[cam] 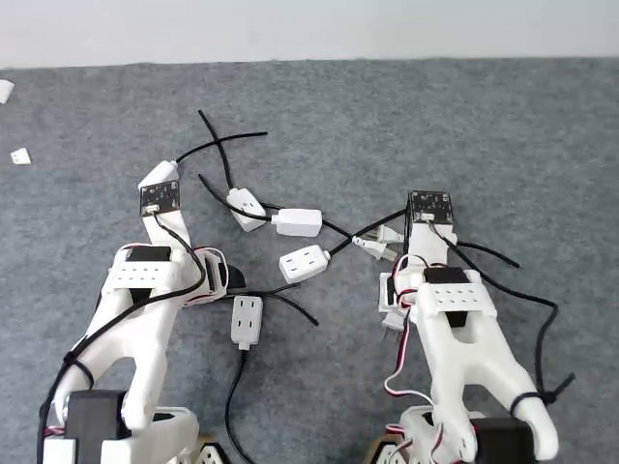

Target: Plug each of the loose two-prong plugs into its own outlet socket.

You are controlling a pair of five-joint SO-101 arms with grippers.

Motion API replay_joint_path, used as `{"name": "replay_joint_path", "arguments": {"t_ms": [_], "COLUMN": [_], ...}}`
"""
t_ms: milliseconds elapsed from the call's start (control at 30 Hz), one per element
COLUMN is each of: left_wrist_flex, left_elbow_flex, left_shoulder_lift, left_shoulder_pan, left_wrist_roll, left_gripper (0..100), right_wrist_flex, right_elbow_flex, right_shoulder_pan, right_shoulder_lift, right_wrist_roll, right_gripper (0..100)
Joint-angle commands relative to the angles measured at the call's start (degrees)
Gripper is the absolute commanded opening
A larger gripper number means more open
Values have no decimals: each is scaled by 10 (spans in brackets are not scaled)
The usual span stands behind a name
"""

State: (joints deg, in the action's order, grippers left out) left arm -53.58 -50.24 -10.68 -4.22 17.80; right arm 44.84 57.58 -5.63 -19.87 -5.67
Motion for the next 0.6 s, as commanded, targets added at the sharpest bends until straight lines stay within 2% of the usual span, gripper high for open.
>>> {"name": "replay_joint_path", "arguments": {"t_ms": [0, 367, 567], "left_wrist_flex": [-4, -4, -4], "left_elbow_flex": [4, 4, 3], "left_shoulder_lift": [-2, -2, -2], "left_shoulder_pan": [-1, -2, -2], "left_wrist_roll": [-5, -5, -5], "left_gripper": [323, 323, 323], "right_wrist_flex": [-4, -4, -3], "right_elbow_flex": [-40, -62, -69], "right_shoulder_pan": [7, 6, 5], "right_shoulder_lift": [10, 38, 50], "right_wrist_roll": [-4, -4, -1], "right_gripper": [117, 116, 6]}}
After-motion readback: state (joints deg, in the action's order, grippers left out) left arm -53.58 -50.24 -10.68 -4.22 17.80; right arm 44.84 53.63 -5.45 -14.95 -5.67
